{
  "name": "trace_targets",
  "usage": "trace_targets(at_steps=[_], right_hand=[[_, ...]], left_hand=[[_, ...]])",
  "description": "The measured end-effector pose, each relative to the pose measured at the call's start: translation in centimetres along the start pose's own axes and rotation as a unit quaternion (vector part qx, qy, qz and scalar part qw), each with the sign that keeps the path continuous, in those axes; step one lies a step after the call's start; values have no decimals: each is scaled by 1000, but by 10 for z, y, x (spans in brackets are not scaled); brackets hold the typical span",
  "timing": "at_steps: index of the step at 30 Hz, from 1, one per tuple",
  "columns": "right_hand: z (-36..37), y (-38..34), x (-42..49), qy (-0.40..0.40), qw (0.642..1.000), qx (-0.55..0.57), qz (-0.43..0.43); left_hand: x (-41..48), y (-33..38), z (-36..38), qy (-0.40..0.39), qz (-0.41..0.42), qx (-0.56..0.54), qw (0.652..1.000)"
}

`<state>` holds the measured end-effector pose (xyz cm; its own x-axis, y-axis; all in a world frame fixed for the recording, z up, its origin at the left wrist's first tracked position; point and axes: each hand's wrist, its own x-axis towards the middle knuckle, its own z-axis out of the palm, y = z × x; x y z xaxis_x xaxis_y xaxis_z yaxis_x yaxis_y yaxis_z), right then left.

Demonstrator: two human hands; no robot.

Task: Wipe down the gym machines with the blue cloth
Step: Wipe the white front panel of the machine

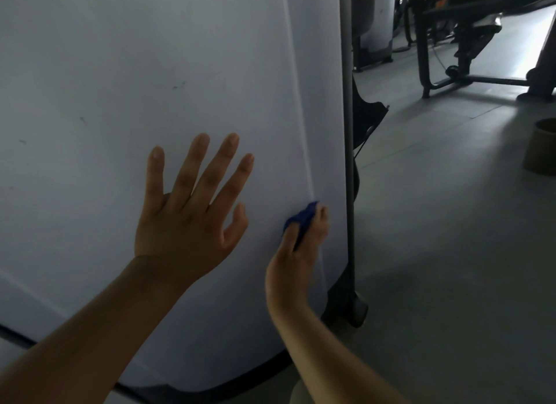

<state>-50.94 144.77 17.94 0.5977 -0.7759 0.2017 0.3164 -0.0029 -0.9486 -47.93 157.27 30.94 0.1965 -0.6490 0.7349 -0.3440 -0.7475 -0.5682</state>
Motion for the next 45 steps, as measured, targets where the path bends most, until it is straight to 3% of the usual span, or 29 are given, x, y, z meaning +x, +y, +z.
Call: trace_targets(at_steps=[3, 7, 10, 14, 20, 23, 27, 33, 36, 40, 42, 45], right_hand=[[-12, 10, 13, -24, 999, -27, -26], [-23, 16, 103, 63, 994, 0, 88], [-12, 21, 69, 68, 994, 12, 88], [-9, 34, -13, -1, 1000, -2, 11], [-28, 29, 101, 52, 992, 3, 115], [-15, 29, 60, 60, 993, 17, 104], [-14, 43, -14, -1, 1000, -4, 29], [-34, 58, 91, 73, 988, -19, 136], [-26, 56, 59, 84, 989, -8, 125], [-27, 66, 0, 15, 997, -9, 72], [-33, 76, 31, 22, 996, -29, 77], [-40, 81, 93, 73, 981, -85, 158]], left_hand=[[-1, -1, 0, 0, 4, -3, 1000], [1, 0, -1, 8, 1, -14, 1000], [1, 3, -1, 14, -1, -11, 1000], [-2, 1, 0, 12, 2, -6, 1000], [-7, 10, -2, 7, -16, -32, 999], [-15, 25, -1, 0, -18, -59, 998], [-39, 40, 10, -35, 24, -49, 998], [-41, 40, 19, -15, 27, -28, 999], [-41, 41, 21, -13, 29, -14, 999], [-42, 43, 22, -8, 29, 2, 1000], [-42, 43, 21, -6, 29, -2, 1000], [-41, 42, 21, -9, 29, -12, 999]])
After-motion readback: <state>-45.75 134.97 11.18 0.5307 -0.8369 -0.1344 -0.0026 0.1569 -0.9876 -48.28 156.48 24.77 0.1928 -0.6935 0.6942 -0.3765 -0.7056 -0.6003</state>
